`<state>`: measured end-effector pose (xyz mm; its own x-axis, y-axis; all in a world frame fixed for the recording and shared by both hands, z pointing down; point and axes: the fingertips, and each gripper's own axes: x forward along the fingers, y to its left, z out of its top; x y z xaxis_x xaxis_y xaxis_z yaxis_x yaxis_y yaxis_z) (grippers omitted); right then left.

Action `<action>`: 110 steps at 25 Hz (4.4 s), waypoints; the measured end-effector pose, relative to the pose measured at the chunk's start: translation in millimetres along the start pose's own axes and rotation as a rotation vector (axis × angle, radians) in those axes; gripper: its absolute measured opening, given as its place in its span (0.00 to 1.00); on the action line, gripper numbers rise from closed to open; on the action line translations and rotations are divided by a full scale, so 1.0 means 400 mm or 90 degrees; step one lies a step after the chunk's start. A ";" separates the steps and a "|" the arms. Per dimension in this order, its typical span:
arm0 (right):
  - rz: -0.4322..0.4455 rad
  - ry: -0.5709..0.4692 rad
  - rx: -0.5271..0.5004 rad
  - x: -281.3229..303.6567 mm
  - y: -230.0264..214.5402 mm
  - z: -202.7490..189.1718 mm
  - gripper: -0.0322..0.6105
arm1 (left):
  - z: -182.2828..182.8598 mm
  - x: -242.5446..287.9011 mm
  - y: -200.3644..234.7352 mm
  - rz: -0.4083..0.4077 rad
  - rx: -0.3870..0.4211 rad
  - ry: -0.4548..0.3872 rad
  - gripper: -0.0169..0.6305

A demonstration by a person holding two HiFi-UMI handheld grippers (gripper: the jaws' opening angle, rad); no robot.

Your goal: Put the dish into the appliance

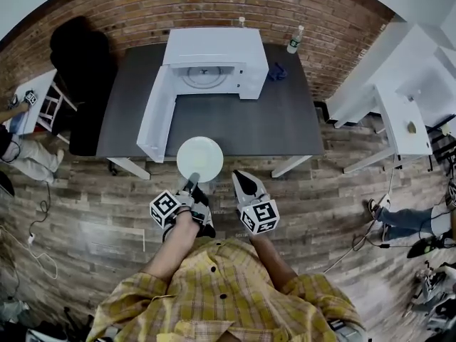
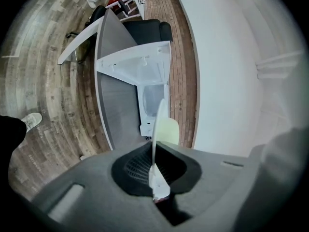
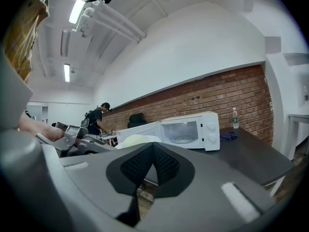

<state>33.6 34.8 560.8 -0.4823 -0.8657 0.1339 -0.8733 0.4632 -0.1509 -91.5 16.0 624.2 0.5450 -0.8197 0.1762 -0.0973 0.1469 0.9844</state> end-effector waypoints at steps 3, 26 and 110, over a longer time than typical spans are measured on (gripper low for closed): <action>-0.016 -0.001 -0.003 0.057 -0.034 0.023 0.05 | 0.041 0.058 -0.021 -0.001 0.003 0.005 0.04; -0.070 -0.012 0.018 0.378 -0.203 0.115 0.05 | 0.224 0.362 -0.059 0.011 0.031 0.080 0.04; 0.019 0.068 -0.013 0.624 -0.473 0.059 0.05 | 0.484 1.037 0.161 0.096 -0.035 -0.095 0.04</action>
<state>80.2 -273.6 599.5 -0.5123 -0.8265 0.2333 -0.8588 0.4939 -0.1364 -33.0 -421.7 760.9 0.3981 -0.8583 0.3239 -0.1210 0.3009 0.9460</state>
